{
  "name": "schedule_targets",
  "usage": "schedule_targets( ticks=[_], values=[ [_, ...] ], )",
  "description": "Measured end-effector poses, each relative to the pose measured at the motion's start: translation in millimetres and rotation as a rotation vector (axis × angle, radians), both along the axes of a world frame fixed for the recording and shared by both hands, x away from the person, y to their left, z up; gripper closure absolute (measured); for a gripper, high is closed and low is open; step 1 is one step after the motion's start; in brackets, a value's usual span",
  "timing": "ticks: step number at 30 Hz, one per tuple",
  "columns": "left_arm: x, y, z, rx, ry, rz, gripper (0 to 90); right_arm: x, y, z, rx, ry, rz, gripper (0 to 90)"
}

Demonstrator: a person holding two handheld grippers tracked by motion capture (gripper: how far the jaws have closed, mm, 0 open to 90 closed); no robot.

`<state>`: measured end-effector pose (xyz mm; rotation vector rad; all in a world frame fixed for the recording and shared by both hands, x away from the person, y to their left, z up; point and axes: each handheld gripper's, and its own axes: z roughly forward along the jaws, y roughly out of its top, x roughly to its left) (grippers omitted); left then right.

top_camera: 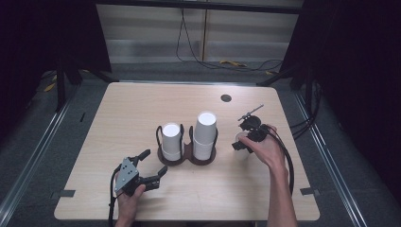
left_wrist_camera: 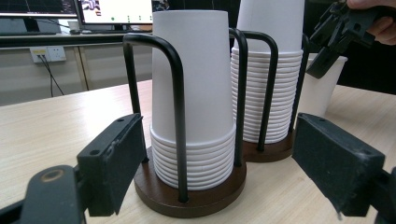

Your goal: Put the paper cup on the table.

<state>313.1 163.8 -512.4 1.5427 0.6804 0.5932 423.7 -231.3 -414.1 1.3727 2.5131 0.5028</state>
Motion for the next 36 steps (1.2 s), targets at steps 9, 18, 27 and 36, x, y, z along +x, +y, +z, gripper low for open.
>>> schedule_targets(
  ticks=[9,18,27,36],
  values=[
    [0.6,0.6,0.1,0.002,0.004,0.008,16.4,-5.9,-3.0,7.7,0.052,-0.073,-0.004,14.2],
    [0.8,0.6,0.0,-0.005,0.010,0.009,16.3,-14.5,-6.5,20.0,0.112,-0.217,-0.026,14.0],
    [0.7,0.7,0.0,-0.004,0.010,0.008,16.2,-32.9,-11.7,25.3,0.251,-0.378,-0.069,13.9],
    [0.8,0.6,0.0,-0.008,0.011,0.010,16.3,-60.5,-6.1,18.7,0.308,-0.526,-0.117,14.9]
  ],
)
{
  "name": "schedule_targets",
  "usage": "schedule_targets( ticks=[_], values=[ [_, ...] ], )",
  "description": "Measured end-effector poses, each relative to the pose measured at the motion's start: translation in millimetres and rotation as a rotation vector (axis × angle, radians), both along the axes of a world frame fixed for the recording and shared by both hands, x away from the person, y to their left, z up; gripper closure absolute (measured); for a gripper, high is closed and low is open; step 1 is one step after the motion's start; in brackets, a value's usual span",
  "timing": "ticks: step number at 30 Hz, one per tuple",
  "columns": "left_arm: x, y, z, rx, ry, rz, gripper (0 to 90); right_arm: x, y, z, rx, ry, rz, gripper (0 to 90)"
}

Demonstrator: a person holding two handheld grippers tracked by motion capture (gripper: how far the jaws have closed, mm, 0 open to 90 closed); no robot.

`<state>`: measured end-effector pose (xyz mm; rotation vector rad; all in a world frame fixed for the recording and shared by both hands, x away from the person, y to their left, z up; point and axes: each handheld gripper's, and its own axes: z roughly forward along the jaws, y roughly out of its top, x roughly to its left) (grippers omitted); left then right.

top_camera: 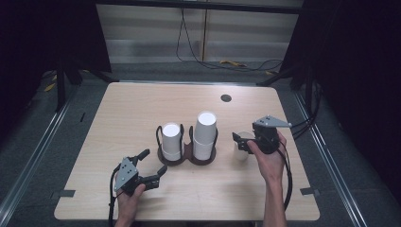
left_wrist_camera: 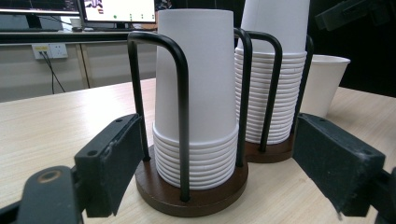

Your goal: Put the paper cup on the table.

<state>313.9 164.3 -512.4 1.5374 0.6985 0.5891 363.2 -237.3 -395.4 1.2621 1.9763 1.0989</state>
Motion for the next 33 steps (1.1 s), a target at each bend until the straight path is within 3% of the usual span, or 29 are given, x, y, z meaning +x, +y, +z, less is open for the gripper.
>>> schedule_targets(
  ticks=[5,12,15,18,20,24,29,30,33],
  values=[
    [0.4,0.5,0.0,0.001,0.000,-0.002,16.2,-22.0,8.1,-9.0,0.052,-0.099,-0.042,13.9],
    [0.2,0.4,0.0,0.001,0.000,0.005,16.3,-46.4,21.2,-19.8,0.076,-0.185,-0.048,13.7],
    [0.4,0.4,0.1,0.002,-0.001,0.001,16.3,-53.3,25.9,-23.6,0.103,-0.206,-0.040,13.7],
    [0.0,0.2,0.0,0.002,-0.001,0.009,16.3,-60.9,35.4,-30.4,0.081,-0.228,-0.032,13.6],
    [0.0,-0.1,0.0,-0.001,0.002,0.008,16.3,-64.8,39.9,-35.5,0.106,-0.243,-0.030,13.5],
    [0.0,0.0,0.1,0.004,-0.001,0.013,16.3,-73.0,51.4,-50.1,0.124,-0.244,-0.015,13.6],
    [-0.1,0.3,0.1,0.003,0.000,0.015,16.3,-79.5,65.9,-77.1,0.174,-0.271,0.011,13.5],
    [0.1,0.4,0.0,0.001,0.000,0.013,16.3,-80.2,71.4,-88.7,0.172,-0.270,0.011,13.5],
    [0.1,0.4,0.1,0.001,0.001,0.013,16.3,-81.2,75.5,-98.8,0.197,-0.266,0.003,13.5]
  ],
)
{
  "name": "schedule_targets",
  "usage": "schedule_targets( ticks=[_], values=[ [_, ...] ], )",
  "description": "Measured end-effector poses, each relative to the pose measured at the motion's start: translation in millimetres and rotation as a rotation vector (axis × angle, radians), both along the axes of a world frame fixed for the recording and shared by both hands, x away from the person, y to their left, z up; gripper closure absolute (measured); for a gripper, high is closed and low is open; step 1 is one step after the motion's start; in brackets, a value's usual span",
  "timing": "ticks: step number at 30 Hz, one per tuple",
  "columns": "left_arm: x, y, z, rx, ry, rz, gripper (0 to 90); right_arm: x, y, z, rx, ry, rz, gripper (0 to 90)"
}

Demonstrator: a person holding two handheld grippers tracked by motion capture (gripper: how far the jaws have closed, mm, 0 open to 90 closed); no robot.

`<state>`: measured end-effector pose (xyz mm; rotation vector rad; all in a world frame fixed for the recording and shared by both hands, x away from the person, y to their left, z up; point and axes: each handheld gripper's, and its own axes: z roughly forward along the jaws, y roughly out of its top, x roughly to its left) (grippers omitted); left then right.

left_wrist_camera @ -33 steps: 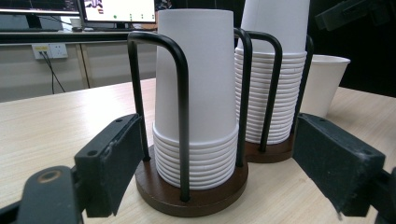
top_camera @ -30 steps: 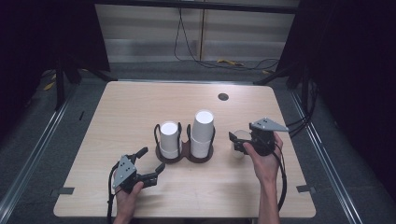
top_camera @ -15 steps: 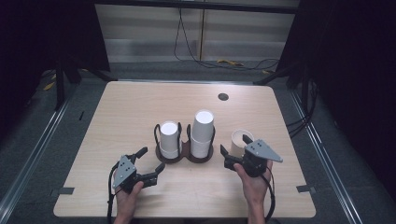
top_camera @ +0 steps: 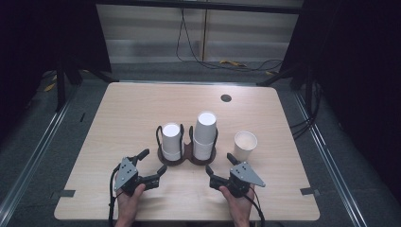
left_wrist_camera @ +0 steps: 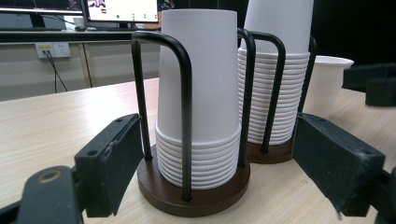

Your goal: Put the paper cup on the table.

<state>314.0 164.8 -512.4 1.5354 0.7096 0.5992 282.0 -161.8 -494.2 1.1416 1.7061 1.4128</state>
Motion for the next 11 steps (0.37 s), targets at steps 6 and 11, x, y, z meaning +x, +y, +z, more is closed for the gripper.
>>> schedule_targets(
  ticks=[6,11],
  values=[
    [0.0,0.0,0.0,0.000,0.001,0.005,16.3,-0.8,6.6,-6.5,-0.009,-0.021,-0.012,13.5],
    [0.1,0.2,0.0,-0.003,0.002,0.007,16.3,-2.3,6.0,-7.1,0.003,-0.037,-0.022,13.5]
  ],
)
